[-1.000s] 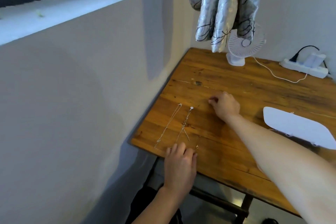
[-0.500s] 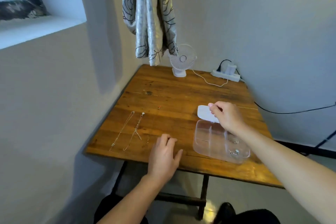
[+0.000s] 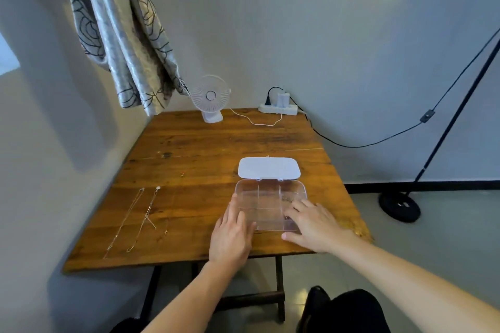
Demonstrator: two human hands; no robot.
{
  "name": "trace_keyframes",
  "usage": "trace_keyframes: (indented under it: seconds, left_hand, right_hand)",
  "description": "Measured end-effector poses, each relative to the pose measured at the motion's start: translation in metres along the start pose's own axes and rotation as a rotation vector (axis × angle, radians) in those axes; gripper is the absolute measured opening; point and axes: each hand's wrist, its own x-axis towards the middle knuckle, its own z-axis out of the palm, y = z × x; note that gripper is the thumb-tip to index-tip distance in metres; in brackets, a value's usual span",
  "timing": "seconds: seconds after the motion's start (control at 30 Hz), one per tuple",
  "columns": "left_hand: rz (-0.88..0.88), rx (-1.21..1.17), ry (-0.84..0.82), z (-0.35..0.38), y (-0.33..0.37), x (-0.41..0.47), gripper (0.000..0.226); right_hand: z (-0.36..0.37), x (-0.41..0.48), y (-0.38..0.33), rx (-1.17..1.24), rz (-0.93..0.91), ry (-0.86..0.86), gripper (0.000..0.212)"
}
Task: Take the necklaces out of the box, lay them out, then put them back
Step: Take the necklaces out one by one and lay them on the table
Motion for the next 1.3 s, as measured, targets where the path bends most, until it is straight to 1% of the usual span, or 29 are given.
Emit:
trace_keyframes:
  seconds: [0.07, 0.17, 0.23, 0.3, 0.37, 0.5, 0.6, 0.7, 0.77, 0.87, 0.93, 1.0, 1.1, 1.17, 1.23, 1.3]
  left_hand:
    - [-0.002, -0.009, 0.017, 0.001, 0.001, 0.000, 0.043]
    - [0.013, -0.011, 0.016, -0.002, 0.002, 0.001, 0.040]
    - [0.007, -0.001, -0.001, -0.004, 0.003, 0.001, 0.037]
    - [-0.004, 0.008, -0.021, -0.005, 0.004, 0.002, 0.033]
    - [-0.016, 0.016, -0.038, -0.006, 0.004, 0.003, 0.031]
    - [-0.035, 0.006, -0.055, -0.007, 0.009, 0.004, 0.033]
    - [-0.045, -0.054, -0.077, -0.011, 0.012, 0.006, 0.036]
    - [-0.015, -0.107, -0.079, -0.017, 0.008, 0.006, 0.054]
    - [-0.051, -0.126, -0.020, -0.023, -0.003, 0.000, 0.055]
    - [-0.113, -0.136, 0.131, -0.034, -0.030, -0.018, 0.040]
    - [-0.110, -0.120, 0.213, -0.040, -0.053, -0.035, 0.031]
    - [-0.136, -0.094, 0.254, -0.047, -0.074, -0.052, 0.023]
    - [-0.172, -0.002, 0.217, -0.053, -0.097, -0.075, 0.018]
    - [-0.161, 0.055, 0.159, -0.054, -0.107, -0.087, 0.023]
    - [-0.129, 0.081, 0.118, -0.052, -0.114, -0.094, 0.032]
    - [-0.121, 0.103, 0.085, -0.049, -0.117, -0.097, 0.041]
  right_hand:
    - [-0.004, 0.000, -0.002, 0.037, -0.029, -0.007, 0.043]
    - [-0.009, 0.003, -0.004, 0.183, -0.030, -0.062, 0.016]
    - [-0.014, 0.008, -0.001, 0.242, -0.001, -0.128, 0.008]
    - [-0.022, 0.015, 0.002, 0.344, 0.036, -0.195, 0.008]
    - [-0.032, 0.020, 0.005, 0.430, 0.049, -0.206, 0.010]
    - [-0.044, 0.017, 0.006, 0.477, 0.050, -0.130, 0.012]
    - [-0.058, 0.012, 0.006, 0.623, 0.069, -0.028, 0.007]
    - [-0.079, 0.012, -0.003, 0.755, 0.067, 0.026, 0.010]
    - [-0.091, 0.015, -0.016, 0.820, 0.042, 0.034, 0.011]
    - [-0.098, 0.024, -0.046, 0.915, -0.009, 0.015, 0.006]
    - [-0.090, 0.035, -0.072, 0.874, -0.041, 0.002, 0.003]
    - [-0.075, 0.049, -0.102, 0.752, -0.056, 0.030, 0.002]
    - [-0.042, 0.070, -0.141, 0.615, -0.079, 0.083, 0.004]
    - [-0.020, 0.080, -0.159, 0.491, -0.112, 0.126, 0.011]
    - [-0.001, 0.084, -0.166, 0.356, -0.144, 0.156, 0.016]
    - [0.012, 0.079, -0.164, 0.304, -0.177, 0.148, 0.020]
